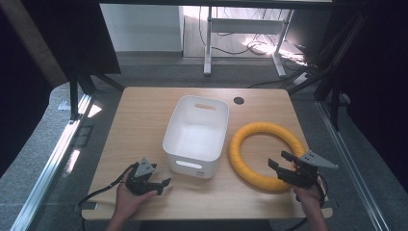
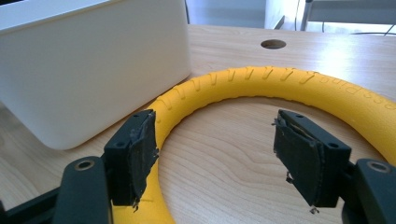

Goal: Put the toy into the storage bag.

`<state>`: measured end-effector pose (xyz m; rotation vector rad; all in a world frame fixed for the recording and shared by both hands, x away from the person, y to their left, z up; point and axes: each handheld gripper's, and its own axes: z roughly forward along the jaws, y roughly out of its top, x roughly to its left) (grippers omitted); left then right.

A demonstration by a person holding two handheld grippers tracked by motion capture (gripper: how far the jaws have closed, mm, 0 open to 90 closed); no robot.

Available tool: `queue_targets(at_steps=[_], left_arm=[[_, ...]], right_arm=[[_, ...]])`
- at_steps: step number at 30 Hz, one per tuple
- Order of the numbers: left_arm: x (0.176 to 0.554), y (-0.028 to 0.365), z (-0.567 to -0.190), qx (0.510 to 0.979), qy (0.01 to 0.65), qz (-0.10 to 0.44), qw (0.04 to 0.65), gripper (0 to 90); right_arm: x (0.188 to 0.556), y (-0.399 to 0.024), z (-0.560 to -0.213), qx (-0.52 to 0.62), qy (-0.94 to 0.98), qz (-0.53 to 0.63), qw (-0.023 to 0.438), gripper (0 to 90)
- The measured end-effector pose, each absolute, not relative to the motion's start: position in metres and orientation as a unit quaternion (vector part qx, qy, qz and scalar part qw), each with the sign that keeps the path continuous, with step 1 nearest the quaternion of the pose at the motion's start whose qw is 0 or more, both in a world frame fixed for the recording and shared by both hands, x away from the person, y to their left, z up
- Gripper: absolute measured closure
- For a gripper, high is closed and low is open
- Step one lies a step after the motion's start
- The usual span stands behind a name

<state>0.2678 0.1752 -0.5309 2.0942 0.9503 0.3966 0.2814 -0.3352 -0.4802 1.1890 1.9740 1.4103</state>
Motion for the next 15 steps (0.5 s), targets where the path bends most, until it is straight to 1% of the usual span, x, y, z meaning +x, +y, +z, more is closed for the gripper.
queue_targets(at_steps=[3,15], left_arm=[[0.268,0.175,-0.531,0.823,0.373,0.158,0.397,21.2],[0.258,0.177,-0.528,0.826,0.366,0.166,0.394,21.3]], right_arm=[[0.284,-0.337,-0.481,0.431,0.718,0.503,0.214,28.0],[0.28,-0.336,-0.489,0.44,0.731,0.481,0.2,27.3]])
